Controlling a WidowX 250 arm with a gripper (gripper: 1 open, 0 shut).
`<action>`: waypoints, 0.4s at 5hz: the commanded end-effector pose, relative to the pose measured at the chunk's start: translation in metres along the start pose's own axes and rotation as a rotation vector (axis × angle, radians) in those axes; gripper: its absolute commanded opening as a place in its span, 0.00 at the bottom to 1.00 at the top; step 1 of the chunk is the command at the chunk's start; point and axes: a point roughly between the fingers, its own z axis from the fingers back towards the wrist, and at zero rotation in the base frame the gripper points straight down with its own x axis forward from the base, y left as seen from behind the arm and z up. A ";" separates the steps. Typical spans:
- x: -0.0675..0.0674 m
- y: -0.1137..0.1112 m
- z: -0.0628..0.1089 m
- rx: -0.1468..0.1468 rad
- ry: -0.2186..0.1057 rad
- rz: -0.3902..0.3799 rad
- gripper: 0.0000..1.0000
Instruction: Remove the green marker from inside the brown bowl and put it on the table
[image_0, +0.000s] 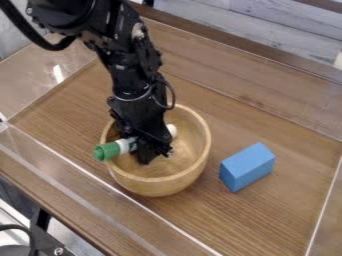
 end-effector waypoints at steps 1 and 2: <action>-0.004 -0.004 -0.012 -0.007 0.016 0.003 0.00; -0.005 -0.006 -0.015 -0.009 0.017 0.006 0.00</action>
